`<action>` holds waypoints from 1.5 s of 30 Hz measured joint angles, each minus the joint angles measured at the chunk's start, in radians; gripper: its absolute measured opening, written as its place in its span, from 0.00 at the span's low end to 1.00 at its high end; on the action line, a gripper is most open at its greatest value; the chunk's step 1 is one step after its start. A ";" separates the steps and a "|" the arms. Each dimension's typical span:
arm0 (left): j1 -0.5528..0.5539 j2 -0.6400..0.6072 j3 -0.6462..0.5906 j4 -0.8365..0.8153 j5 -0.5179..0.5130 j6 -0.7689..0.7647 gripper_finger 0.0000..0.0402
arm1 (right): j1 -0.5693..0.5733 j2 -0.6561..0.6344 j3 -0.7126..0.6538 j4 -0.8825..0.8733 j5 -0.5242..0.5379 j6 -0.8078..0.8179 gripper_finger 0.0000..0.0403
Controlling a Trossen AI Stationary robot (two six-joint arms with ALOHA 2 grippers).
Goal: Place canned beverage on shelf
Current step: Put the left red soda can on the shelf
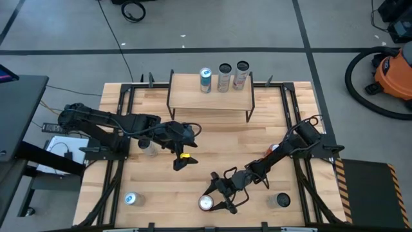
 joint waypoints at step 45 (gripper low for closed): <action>-0.045 0.106 0.000 -0.160 0.061 0.036 0.88 | -0.215 -0.165 0.104 -0.420 0.157 -0.071 0.77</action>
